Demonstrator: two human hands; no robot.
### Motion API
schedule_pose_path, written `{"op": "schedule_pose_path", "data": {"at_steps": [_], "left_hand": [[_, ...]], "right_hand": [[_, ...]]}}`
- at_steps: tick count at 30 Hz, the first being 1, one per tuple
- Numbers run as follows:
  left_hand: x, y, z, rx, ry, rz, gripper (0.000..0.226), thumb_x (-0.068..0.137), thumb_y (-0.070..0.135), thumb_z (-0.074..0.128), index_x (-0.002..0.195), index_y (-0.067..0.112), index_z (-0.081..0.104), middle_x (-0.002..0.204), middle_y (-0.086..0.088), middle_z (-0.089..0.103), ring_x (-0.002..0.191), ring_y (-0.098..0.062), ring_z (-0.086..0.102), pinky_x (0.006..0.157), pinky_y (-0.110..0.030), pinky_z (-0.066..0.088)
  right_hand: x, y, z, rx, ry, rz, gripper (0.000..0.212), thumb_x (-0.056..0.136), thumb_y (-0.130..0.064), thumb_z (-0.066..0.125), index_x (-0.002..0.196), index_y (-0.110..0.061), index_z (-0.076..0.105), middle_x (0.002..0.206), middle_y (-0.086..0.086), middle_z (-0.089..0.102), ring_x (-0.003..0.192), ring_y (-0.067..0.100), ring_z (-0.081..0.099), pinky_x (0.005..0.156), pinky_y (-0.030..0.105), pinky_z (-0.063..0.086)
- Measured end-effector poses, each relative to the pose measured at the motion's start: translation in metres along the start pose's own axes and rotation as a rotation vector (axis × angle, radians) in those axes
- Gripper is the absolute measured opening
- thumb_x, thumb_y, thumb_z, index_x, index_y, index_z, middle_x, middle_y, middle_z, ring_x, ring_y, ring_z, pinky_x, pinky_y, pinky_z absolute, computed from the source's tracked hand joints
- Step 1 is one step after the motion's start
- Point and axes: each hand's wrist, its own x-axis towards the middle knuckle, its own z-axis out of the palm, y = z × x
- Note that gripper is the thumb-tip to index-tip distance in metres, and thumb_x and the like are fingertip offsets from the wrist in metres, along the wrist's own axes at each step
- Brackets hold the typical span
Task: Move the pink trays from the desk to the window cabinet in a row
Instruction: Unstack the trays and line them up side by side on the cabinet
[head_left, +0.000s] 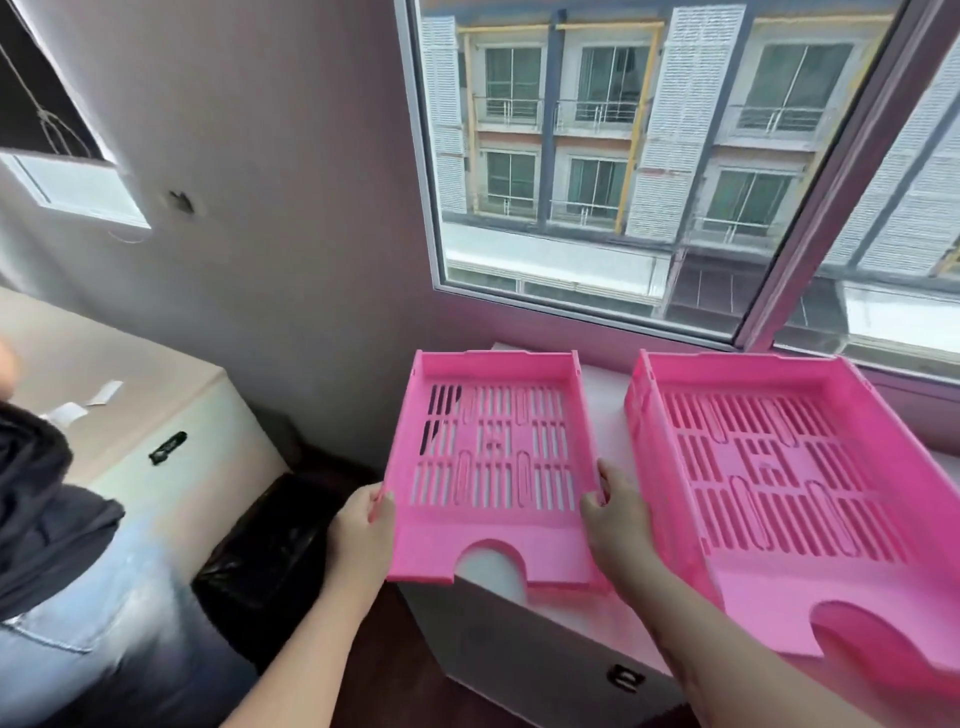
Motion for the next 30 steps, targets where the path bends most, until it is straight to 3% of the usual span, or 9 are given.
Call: {"op": "schedule_pose_path", "data": {"at_steps": [2,5,10,14,18,21,23,25,30], "left_hand": [[0.01,0.008,-0.006,0.009,0.002,0.016,0.008,0.087,0.036,0.06,0.09,0.038,0.067,0.087,0.017,0.07,0.086,-0.001,0.066,0.065,-0.022,0.049],[0.032,0.046,-0.008,-0.037,0.055,0.109,0.034,0.084,0.042,0.063,0.111,0.021,0.066,0.101,0.011,0.068,0.094,-0.001,0.064,0.085,-0.026,0.05],[0.033,0.136,0.032,-0.067,0.025,0.33,0.024,0.085,0.038,0.06,0.103,0.023,0.065,0.094,0.008,0.067,0.086,-0.004,0.064,0.078,-0.02,0.047],[-0.004,0.182,0.098,-0.081,-0.163,0.392,0.021,0.091,0.024,0.063,0.11,0.016,0.065,0.095,0.006,0.068,0.083,0.001,0.064,0.067,-0.004,0.044],[-0.056,0.203,0.163,0.023,-0.378,0.303,0.041,0.09,0.028,0.063,0.127,0.013,0.057,0.121,-0.004,0.064,0.096,-0.013,0.059,0.082,-0.023,0.04],[-0.095,0.202,0.198,0.108,-0.515,0.145,0.06,0.09,0.036,0.059,0.142,0.011,0.043,0.138,-0.009,0.054,0.107,-0.018,0.055,0.085,-0.027,0.038],[-0.113,0.198,0.212,0.143,-0.502,0.076,0.06,0.092,0.032,0.053,0.146,0.012,0.037,0.141,-0.011,0.051,0.1,-0.017,0.06,0.078,-0.025,0.043],[-0.119,0.196,0.219,0.18,-0.416,0.056,0.051,0.095,0.02,0.045,0.144,0.009,0.04,0.139,-0.015,0.054,0.088,-0.015,0.061,0.071,-0.026,0.048],[-0.104,0.198,0.219,0.317,-0.344,0.05,0.043,0.096,0.012,0.041,0.137,0.0,0.047,0.134,-0.021,0.056,0.104,-0.029,0.058,0.081,-0.033,0.047]], "right_hand": [[0.006,-0.008,-0.006,-0.035,0.001,-0.017,0.054,0.095,-0.01,0.05,0.147,-0.015,0.038,0.146,0.012,0.05,0.122,0.031,0.057,0.096,0.044,0.051],[0.021,-0.039,-0.029,-0.066,0.074,-0.122,0.051,0.093,-0.014,0.055,0.143,-0.009,0.045,0.141,0.015,0.054,0.126,0.028,0.053,0.103,0.039,0.042],[0.041,-0.082,-0.099,-0.133,0.219,-0.288,0.04,0.091,-0.016,0.057,0.129,-0.005,0.06,0.128,0.014,0.065,0.116,0.026,0.061,0.095,0.029,0.042],[0.051,-0.059,-0.176,-0.271,0.316,-0.266,0.037,0.092,-0.017,0.057,0.128,-0.006,0.061,0.125,0.015,0.066,0.112,0.028,0.062,0.092,0.028,0.042],[0.049,-0.002,-0.253,-0.445,0.395,-0.069,0.036,0.09,-0.022,0.055,0.125,-0.012,0.061,0.119,0.014,0.067,0.09,0.028,0.059,0.074,0.034,0.045],[0.042,0.044,-0.294,-0.508,0.335,0.137,0.05,0.09,-0.029,0.056,0.136,-0.013,0.05,0.131,0.014,0.06,0.105,0.032,0.059,0.08,0.038,0.047],[0.039,0.07,-0.302,-0.529,0.178,0.197,0.047,0.091,-0.025,0.055,0.135,-0.008,0.05,0.126,0.017,0.061,0.101,0.032,0.059,0.082,0.037,0.049],[0.034,0.087,-0.294,-0.544,0.07,0.167,0.028,0.092,-0.016,0.049,0.118,-0.006,0.052,0.11,0.015,0.063,0.087,0.03,0.056,0.073,0.036,0.047],[0.02,0.094,-0.271,-0.505,0.131,0.127,0.005,0.093,-0.013,0.039,0.097,-0.015,0.037,0.089,0.007,0.052,0.074,0.031,0.053,0.062,0.035,0.038]]}}
